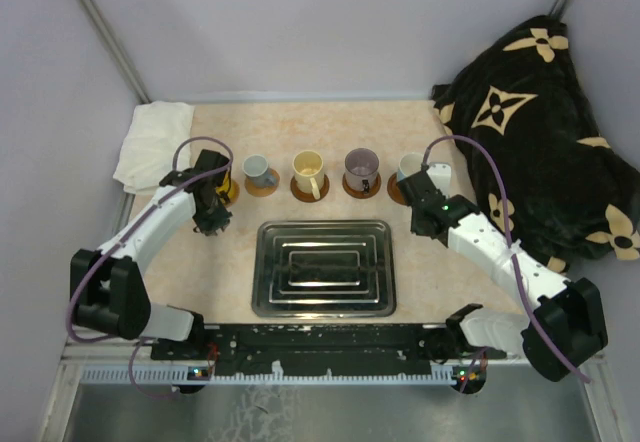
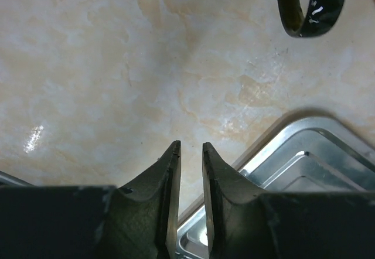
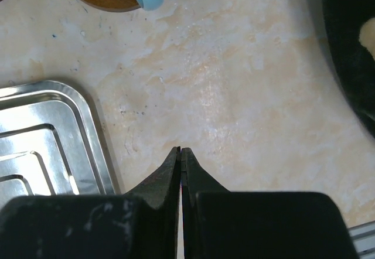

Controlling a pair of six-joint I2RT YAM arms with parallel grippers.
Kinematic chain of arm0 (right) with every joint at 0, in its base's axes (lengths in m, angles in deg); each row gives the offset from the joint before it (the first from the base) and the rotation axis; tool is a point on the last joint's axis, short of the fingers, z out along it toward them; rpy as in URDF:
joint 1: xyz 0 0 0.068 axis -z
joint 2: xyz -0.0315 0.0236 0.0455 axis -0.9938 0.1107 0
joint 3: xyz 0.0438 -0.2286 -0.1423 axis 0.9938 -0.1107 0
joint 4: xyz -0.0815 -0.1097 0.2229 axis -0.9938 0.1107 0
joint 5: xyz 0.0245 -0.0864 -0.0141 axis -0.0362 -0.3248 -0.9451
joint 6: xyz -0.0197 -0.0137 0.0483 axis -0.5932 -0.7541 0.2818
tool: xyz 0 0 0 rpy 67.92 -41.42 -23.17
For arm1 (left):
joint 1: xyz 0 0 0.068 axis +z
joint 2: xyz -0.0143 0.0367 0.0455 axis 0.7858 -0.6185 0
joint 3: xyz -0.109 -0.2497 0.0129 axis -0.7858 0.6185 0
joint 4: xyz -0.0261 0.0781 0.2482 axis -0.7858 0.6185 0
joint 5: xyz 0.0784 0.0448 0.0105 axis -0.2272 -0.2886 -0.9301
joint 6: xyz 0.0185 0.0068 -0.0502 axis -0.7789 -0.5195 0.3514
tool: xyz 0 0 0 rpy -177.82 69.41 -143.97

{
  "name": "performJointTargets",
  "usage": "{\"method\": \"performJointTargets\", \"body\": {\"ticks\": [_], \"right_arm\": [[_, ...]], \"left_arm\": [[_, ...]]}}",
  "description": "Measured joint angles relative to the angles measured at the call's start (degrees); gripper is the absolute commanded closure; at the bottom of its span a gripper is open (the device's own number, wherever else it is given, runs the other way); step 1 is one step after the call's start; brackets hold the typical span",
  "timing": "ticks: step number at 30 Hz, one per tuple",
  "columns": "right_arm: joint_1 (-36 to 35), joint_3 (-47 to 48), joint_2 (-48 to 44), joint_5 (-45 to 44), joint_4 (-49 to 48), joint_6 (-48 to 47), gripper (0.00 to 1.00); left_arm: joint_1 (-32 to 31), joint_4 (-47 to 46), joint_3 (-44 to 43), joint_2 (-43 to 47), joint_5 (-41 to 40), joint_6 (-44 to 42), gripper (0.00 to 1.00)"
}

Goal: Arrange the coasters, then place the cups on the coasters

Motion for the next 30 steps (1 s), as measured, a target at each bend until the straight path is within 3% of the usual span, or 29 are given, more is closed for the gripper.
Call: {"method": "performJointTargets", "body": {"ticks": [15,30], "right_arm": [[0.0,5.0,2.2,-3.8,-1.5,-2.5,1.00],[0.0,6.4,4.1,-6.5,-1.6,-3.5,0.98]], "left_arm": [[3.7,-5.3,-2.1,-12.2,-0.8,4.9,0.73],[10.2,-12.6,-3.0,-16.7,1.9,7.4,0.73]]}}
